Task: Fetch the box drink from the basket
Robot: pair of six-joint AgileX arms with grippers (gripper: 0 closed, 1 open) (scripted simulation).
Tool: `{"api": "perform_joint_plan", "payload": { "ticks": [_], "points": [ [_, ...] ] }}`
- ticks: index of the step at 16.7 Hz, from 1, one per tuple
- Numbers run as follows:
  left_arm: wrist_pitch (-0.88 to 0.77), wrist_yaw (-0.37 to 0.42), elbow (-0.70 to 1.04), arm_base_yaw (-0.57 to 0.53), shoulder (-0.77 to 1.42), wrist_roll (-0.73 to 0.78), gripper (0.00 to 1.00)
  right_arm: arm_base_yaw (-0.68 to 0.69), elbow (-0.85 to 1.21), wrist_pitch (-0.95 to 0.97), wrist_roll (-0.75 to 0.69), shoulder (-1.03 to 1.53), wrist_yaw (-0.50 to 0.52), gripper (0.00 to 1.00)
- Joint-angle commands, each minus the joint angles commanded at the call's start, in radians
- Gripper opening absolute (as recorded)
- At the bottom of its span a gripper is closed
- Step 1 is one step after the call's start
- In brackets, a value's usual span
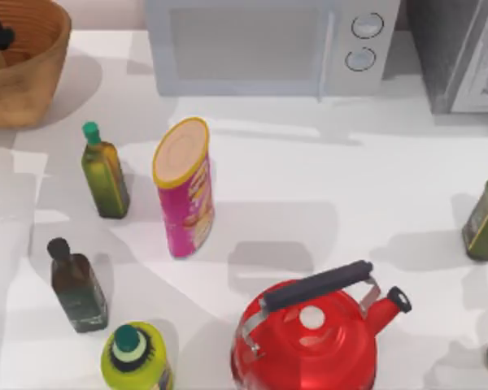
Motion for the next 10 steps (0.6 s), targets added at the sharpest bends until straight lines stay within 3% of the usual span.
{"api": "perform_joint_plan", "payload": {
  "ticks": [4,10],
  "points": [
    [-0.039,0.0,0.017,0.007,-0.04,0.004,0.0,0.0,0.0,0.0,0.0,0.0,0.0,1.0],
    [-0.29,-0.003,0.134,0.006,-0.173,0.005,0.0,0.0,0.0,0.0,0.0,0.0,0.0,1.0]
  ]
}}
